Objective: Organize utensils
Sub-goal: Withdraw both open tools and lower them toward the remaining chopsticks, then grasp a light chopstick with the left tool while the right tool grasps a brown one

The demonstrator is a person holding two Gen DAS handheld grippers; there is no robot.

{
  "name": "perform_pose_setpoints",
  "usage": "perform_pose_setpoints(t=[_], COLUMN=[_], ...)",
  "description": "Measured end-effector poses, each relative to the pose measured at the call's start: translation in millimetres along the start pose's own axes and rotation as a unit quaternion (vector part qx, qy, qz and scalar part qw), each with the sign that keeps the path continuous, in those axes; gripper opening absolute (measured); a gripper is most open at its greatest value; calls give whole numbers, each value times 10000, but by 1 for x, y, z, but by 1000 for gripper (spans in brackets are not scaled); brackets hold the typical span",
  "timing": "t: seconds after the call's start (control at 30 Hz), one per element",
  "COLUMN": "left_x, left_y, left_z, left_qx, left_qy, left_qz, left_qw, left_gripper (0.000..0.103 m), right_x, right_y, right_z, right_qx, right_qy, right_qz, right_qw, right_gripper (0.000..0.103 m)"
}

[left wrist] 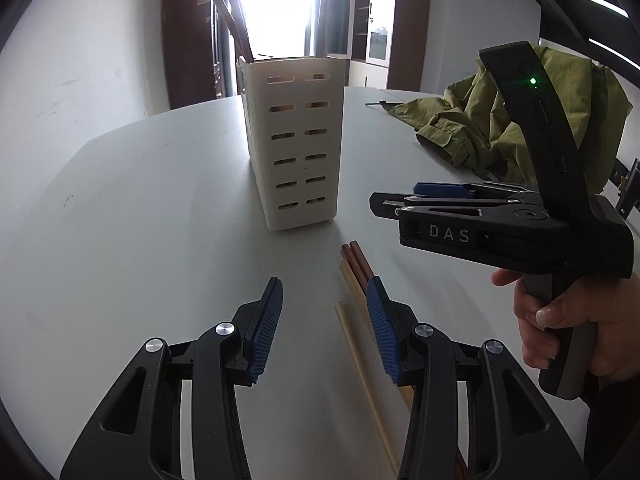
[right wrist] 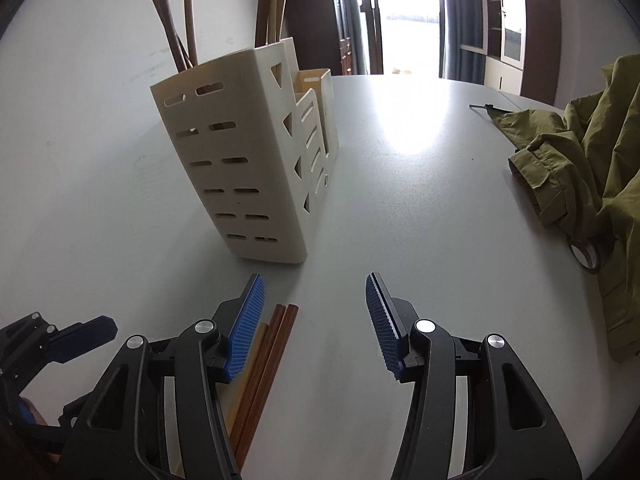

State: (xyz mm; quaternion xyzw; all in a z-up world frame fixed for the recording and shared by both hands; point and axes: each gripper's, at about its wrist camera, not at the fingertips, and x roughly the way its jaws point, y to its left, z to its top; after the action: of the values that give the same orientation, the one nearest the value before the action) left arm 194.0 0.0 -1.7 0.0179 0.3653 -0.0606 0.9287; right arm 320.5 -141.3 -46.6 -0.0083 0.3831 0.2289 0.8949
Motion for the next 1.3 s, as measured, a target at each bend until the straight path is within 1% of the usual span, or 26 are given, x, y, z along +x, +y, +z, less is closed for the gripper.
perform_pose_setpoints(t=[0.17, 0.33, 0.5, 0.67, 0.9, 1.0, 1.07, 1.1, 1.17, 1.2, 1.23, 1.27, 1.3], left_x=[14, 26, 32, 38, 46, 49, 50, 51, 54, 55, 57, 58, 59], left_y=[0, 2, 4, 1, -2, 0, 1, 2, 2, 3, 3, 3, 4], left_z=[-6, -10, -12, -14, -17, -15, -14, -14, -9, -8, -6, -5, -4], left_qx=[46, 44, 25, 70, 153, 126, 117, 121, 102, 80, 66, 61, 68], left_qy=[225, 469, 651, 705, 830, 837, 833, 831, 834, 835, 840, 851, 867], left_qz=[-57, -61, -112, -190, -185, -180, -151, -131, -96, -81, -68, -58, -43], left_qw=[9997, 9989, 9978, 9973, 9963, 9963, 9963, 9964, 9964, 9964, 9964, 9963, 9962], left_gripper=[44, 44, 44, 44, 44, 43, 39, 38, 33, 31, 25, 23, 22], right_x=[21, 33, 40, 42, 38, 38, 40, 39, 40, 40, 39, 38, 38], right_y=[-5, -3, -1, 2, 6, 7, 7, 7, 7, 8, 8, 8, 9], right_z=[-7, -10, -12, -14, -17, -16, -14, -14, -16, -16, -16, -17, -17], right_qx=[34, 8, -36, -96, -188, -212, -225, -241, -300, -318, -331, -350, -374], right_qy=[346, 562, 698, 770, 813, 838, 852, 856, 869, 880, 895, 910, 921], right_qz=[-49, -69, -118, -146, -238, -309, -362, -391, -441, -447, -442, -424, -413], right_qw=[9994, 9984, 9975, 9969, 9962, 9958, 9955, 9953, 9948, 9946, 9945, 9943, 9942], right_gripper=[53, 53, 52, 52, 51, 45, 38, 36, 30, 28, 25, 22, 21])
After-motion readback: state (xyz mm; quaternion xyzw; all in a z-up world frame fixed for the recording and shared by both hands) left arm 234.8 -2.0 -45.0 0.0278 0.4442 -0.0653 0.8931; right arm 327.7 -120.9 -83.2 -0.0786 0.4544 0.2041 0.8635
